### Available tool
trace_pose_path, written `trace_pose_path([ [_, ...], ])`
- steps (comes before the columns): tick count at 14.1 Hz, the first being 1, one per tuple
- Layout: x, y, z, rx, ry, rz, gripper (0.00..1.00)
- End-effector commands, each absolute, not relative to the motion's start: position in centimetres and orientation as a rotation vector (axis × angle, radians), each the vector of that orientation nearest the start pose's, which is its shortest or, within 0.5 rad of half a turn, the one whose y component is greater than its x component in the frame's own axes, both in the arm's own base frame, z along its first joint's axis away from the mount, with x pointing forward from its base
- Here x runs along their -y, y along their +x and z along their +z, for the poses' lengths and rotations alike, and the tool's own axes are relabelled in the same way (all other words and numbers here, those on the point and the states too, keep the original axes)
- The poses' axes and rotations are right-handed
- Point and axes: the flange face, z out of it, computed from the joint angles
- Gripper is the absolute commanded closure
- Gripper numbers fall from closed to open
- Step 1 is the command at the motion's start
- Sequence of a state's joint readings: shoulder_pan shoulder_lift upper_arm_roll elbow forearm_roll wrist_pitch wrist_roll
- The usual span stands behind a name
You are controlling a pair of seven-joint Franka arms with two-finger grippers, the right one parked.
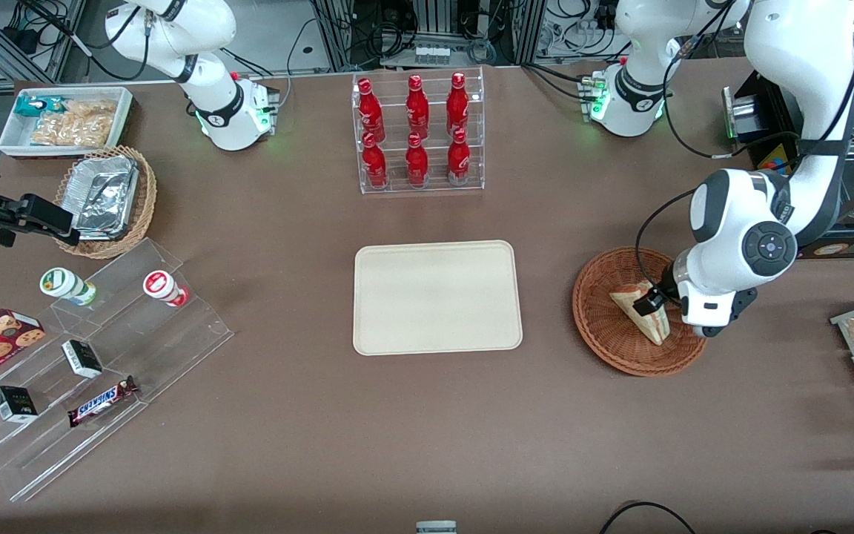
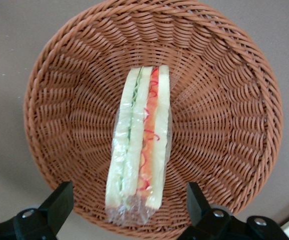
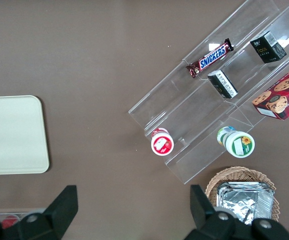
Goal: Place sandwich from basket to tray
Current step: 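Close the left gripper on the sandwich's wrapped end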
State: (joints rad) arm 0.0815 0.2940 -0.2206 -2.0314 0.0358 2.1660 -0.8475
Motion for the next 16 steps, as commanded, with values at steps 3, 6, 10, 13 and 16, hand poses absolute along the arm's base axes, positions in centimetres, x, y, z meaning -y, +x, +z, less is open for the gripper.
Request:
trace_pose_path([
  [3, 8.0, 57.5, 27.5, 1.079, -2.911, 0.218, 0.0],
  [6, 8.1, 57.1, 26.1, 1.095, -2.907, 0.221, 0.0],
  [10, 8.1, 56.9, 25.4, 1.121, -2.899, 0.222, 0.12],
  [13, 8.2, 56.9, 25.4, 1.139, -2.892, 0.224, 0.38],
  [16, 9.1, 56.8, 25.4, 1.145, -2.889, 0.224, 0.63],
])
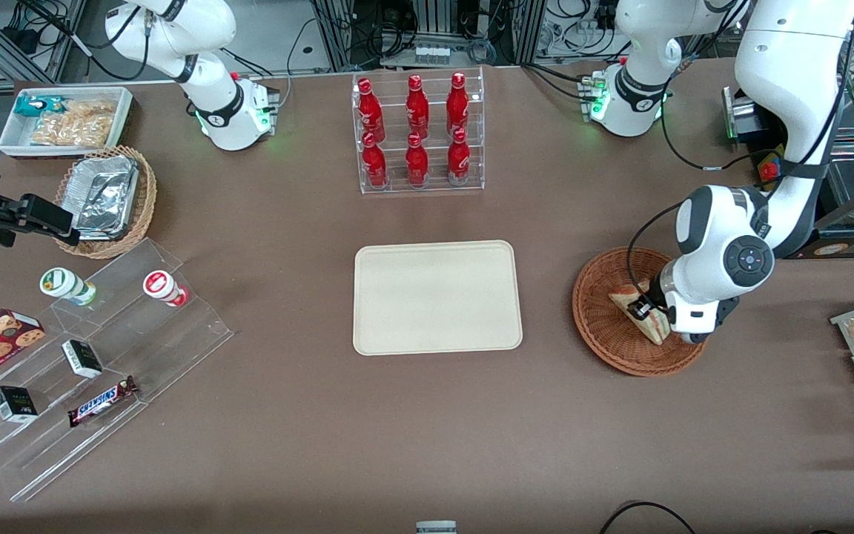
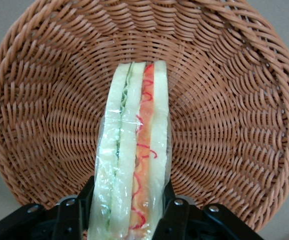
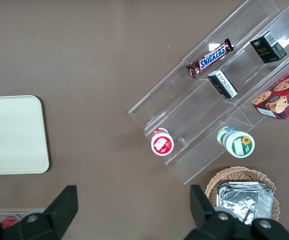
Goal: Place sandwich from basket to tray
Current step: 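Close the left gripper on the sandwich's wrapped end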
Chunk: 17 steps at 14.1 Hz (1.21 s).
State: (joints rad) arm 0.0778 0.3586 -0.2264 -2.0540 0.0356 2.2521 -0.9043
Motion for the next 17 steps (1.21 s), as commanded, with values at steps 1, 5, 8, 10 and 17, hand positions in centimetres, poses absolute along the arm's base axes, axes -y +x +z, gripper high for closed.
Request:
trace_pose_path([
  [1, 9.2, 56.9, 25.7, 1.142, -2.892, 0.217, 0.72],
  [5, 9.3, 57.6, 27.2, 1.077, -2.929, 0.189, 0.89],
  [8, 8.8, 57.8, 28.7, 0.985, -2.943, 0.227, 0.94],
  [10, 8.8, 59.1, 31.5, 0.964, -2.955, 0.209, 0.94],
  [17, 15.1, 61.1, 40.8, 0.661, -3.058, 0.243, 0.94],
])
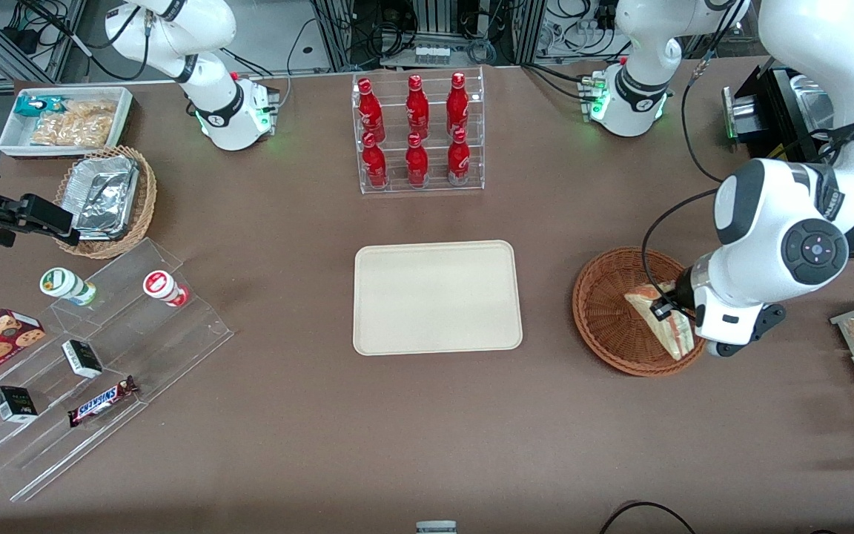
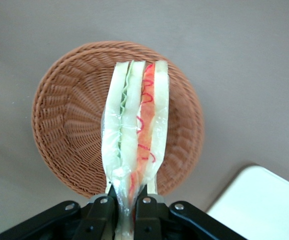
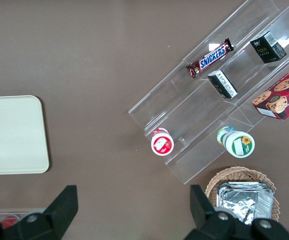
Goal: Place sandwich from basket to tray
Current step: 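Lift the sandwich and carry it over the cream tray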
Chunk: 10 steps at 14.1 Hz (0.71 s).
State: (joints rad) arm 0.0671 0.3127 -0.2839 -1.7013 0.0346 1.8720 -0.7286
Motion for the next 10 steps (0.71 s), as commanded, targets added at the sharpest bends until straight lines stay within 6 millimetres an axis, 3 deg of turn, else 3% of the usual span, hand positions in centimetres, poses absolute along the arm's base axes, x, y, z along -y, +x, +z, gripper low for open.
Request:
trace_pose_path([
  [1, 16.1, 60.9, 40.9, 0.57, -3.087, 0.239, 0.94],
  [5, 22.7, 59.4, 41.2, 0.313, -3.162, 0.208, 0.94],
  [9, 32.2, 58.5, 38.8, 0.209, -3.227, 0.166, 0.97],
  [10, 33.4, 58.5, 38.1, 0.21, -3.231, 0.178, 0.97],
])
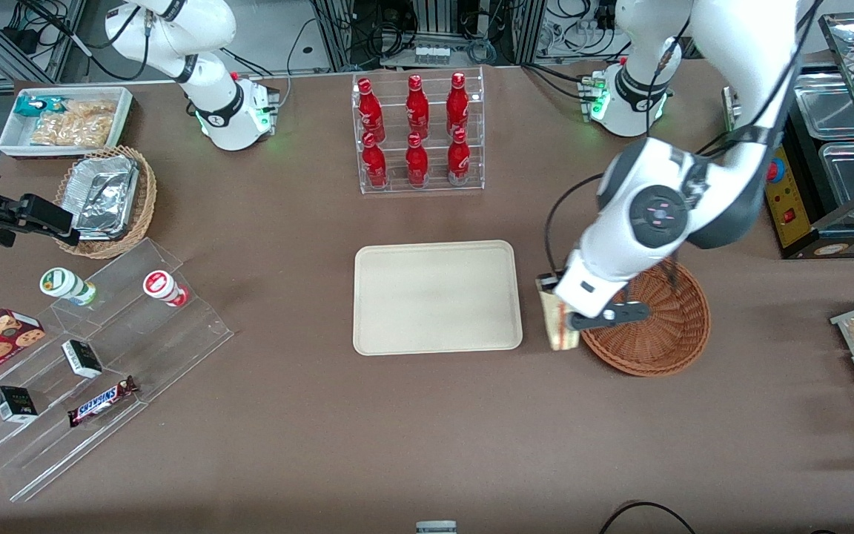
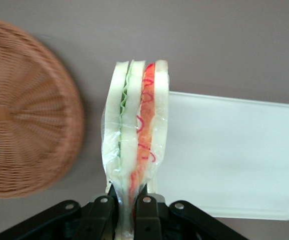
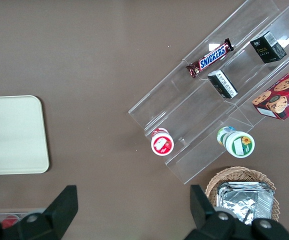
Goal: Place sandwich from basket to tray
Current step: 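Lift the sandwich and carry it over the cream tray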
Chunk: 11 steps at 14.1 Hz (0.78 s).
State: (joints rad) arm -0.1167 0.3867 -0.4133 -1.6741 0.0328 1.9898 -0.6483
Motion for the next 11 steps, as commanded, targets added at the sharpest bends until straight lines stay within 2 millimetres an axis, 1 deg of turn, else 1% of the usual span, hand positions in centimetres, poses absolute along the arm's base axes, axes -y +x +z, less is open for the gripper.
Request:
trace_pose_path([
  [1, 34.6, 58.6, 37.5, 0.199, -3.237, 0.195, 0.96],
  [3, 37.2, 57.9, 35.5, 0.146, -3.239, 0.238, 0.96],
  [4, 38.9, 57.3, 34.8, 0.122, -3.247, 0.246, 0.96],
  [5, 40.9, 57.0, 34.2, 0.122, -3.274, 0.217, 0.96],
  [7, 43.5, 56.9, 32.7, 0.189, -3.323, 0.158, 0.96],
  [8, 45.1, 56.7, 32.3, 0.195, -3.327, 0.143, 0.96],
  [9, 45.8, 56.8, 31.6, 0.194, -3.313, 0.123, 0.96],
  [10, 45.9, 56.9, 30.6, 0.22, -3.293, 0.11, 0.96],
  [11, 46.1, 56.8, 30.0, 0.218, -3.279, 0.101, 0.96],
])
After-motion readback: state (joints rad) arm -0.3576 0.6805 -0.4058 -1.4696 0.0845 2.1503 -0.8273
